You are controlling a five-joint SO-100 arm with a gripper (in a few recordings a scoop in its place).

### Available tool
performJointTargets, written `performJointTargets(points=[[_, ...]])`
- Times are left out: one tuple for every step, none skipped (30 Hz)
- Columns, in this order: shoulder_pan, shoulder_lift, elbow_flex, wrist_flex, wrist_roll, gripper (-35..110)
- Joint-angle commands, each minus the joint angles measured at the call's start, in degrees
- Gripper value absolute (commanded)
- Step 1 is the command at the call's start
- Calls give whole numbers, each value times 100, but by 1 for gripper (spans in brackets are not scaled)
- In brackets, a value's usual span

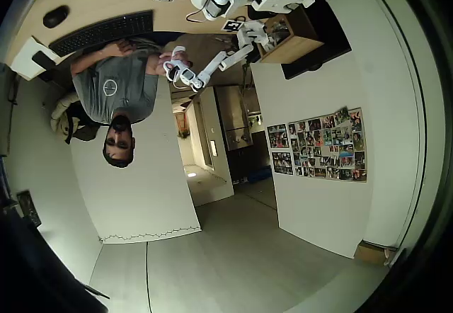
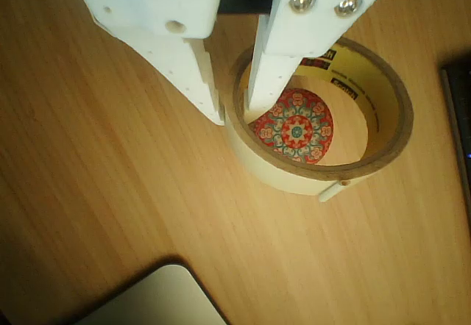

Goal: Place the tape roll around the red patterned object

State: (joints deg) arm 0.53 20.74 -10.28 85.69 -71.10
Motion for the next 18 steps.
performJointTargets(points=[[-88,123,-308,-149,-105,0],[-114,114,-308,-149,-88,0],[-132,97,-316,-149,-62,0],[-158,88,-334,-158,-53,0],[-167,62,-334,-167,-35,0],[-185,53,-334,-176,-26,0],[-202,44,-334,-176,-9,0],[-202,35,-334,-185,0,0],[-211,35,-334,-185,0,0],[-211,35,-343,-185,0,0],[-220,35,-343,-185,0,0],[-220,44,-343,-185,0,0],[-229,53,-343,-185,9,0],[-237,53,-343,-185,18,0],[-237,53,-343,-185,26,0],[-246,53,-343,-185,26,0],[-246,53,-343,-185,35,0],[-246,53,-343,-185,35,0]])
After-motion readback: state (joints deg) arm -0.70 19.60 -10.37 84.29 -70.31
